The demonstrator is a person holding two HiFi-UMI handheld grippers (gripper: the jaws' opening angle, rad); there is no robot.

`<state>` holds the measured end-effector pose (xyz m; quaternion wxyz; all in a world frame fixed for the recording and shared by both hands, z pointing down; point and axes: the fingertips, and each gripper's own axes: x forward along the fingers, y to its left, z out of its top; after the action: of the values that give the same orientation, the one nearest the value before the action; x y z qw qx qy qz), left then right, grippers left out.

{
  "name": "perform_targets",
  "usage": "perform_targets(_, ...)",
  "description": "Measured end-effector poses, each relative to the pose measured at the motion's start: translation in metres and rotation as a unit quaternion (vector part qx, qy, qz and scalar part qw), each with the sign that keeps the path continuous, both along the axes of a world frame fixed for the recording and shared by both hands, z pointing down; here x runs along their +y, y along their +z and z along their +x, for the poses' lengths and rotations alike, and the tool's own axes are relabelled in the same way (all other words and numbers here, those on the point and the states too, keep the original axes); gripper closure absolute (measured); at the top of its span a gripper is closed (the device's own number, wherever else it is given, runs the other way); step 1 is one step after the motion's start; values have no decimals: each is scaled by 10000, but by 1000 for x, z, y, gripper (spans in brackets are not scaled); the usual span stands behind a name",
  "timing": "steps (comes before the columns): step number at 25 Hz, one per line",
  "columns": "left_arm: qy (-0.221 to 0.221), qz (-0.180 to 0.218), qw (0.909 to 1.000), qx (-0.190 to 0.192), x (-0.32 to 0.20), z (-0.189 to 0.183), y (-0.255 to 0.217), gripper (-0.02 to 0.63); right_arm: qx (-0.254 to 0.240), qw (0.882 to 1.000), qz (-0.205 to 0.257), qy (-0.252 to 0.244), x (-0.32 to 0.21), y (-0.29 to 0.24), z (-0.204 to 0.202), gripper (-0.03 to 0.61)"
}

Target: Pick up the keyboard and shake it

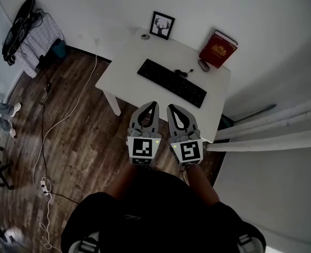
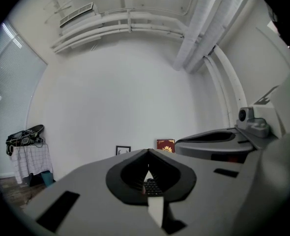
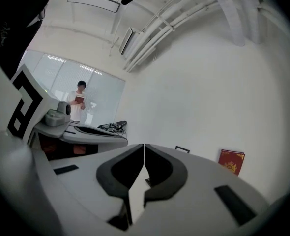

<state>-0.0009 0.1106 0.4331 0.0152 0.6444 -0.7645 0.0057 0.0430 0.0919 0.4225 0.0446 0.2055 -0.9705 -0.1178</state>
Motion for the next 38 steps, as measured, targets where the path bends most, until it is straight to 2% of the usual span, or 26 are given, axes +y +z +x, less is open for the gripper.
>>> perform_targets(4, 312, -214, 9993, 8, 5, -17, 9, 612, 5, 9998, -185, 30, 4, 9, -23, 556)
perform_targets(8, 398, -428, 9982, 113, 8, -37, 30, 612, 88, 9996, -253, 121, 8, 17, -38, 555)
perform_targets(13, 650, -778, 9937, 469, 10, -38, 59, 612, 438, 9978, -451, 212, 7, 45, -34, 555)
perform_targets(16, 816, -964, 9906, 521, -2, -38, 70, 612, 525, 9965, -571, 314, -7, 62, -31, 555)
perform_targets(20, 1147, -1446, 9817, 461, -19, -32, 93, 612, 517, 9935, -905, 452, -28, 94, -24, 555)
perform_targets(25, 1257, -1858, 9734, 471, -39, -43, 113, 612, 480, 9915, -1124, 437, -55, 113, -36, 555)
perform_targets(30, 1435, -2270, 9628, 293, -83, -58, 123, 612, 176, 9911, -1260, 382, -99, 97, -51, 555)
perform_targets(34, 1441, -2469, 9578, 309, -119, -52, 134, 612, 322, 9900, -1313, 416, -142, 107, -32, 555)
perform_targets(36, 1537, -2645, 9516, 285, -127, -49, 142, 612, 485, 9880, -1403, 428, -159, 121, -22, 555)
perform_targets(38, 1720, -2930, 9405, 94, -133, -50, 152, 612, 523, 9849, -1592, 437, -177, 132, -16, 555)
